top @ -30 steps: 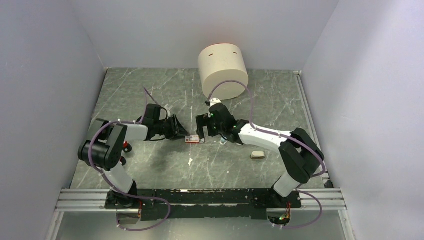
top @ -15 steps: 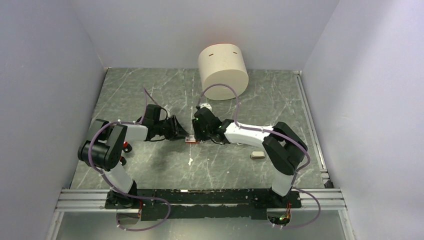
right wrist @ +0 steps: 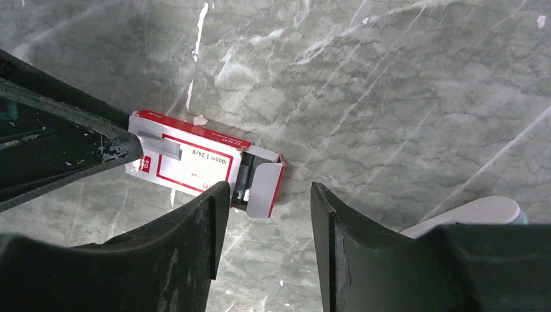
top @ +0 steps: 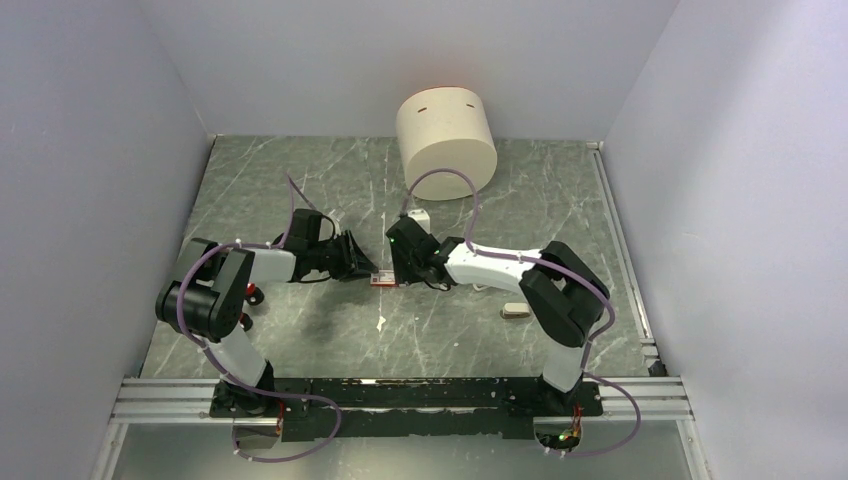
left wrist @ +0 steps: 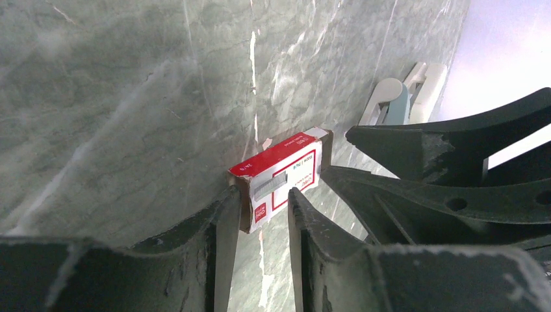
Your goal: Load the staples into the stapler
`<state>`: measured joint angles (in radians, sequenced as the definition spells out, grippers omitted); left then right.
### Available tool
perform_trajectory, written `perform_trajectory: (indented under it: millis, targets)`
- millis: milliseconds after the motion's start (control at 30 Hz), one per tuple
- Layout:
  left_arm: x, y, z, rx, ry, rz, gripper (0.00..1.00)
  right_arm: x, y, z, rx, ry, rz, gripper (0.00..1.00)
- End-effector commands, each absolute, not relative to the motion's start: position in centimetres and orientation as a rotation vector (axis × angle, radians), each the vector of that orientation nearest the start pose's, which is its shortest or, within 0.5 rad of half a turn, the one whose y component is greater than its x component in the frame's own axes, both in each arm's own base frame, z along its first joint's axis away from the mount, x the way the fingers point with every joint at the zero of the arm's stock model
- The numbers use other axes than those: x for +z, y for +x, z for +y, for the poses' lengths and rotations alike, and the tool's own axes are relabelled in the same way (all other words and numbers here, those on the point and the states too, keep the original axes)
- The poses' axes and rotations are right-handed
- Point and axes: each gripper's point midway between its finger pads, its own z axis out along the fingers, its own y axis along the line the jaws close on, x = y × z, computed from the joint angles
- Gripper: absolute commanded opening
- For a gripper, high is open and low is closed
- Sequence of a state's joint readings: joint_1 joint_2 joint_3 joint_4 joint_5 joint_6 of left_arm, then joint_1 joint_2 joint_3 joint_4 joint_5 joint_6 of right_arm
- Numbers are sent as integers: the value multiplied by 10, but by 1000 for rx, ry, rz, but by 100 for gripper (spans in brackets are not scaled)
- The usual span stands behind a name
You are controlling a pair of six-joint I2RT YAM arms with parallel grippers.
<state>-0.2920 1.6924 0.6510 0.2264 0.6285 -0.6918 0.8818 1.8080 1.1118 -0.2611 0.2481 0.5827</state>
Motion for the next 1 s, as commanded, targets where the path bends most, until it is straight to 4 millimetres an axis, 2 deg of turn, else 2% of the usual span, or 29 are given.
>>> perform_trajectory:
  millis: [0,367,567,967]
  targets:
    - [28,289,-218,-1184,-150,2514,39,37,289,322,316,-279,2499,53]
    - [25,288,-218,-1180,-153,2520,27,31,290,305,211,-237,2514,43]
    - [23,288,-218,-1178,-154,2529,27,32,290,297,163,-209,2514,36]
    - [21,280,-220,-1216,-152,2539,22,27,288,301,241,-211,2542,18]
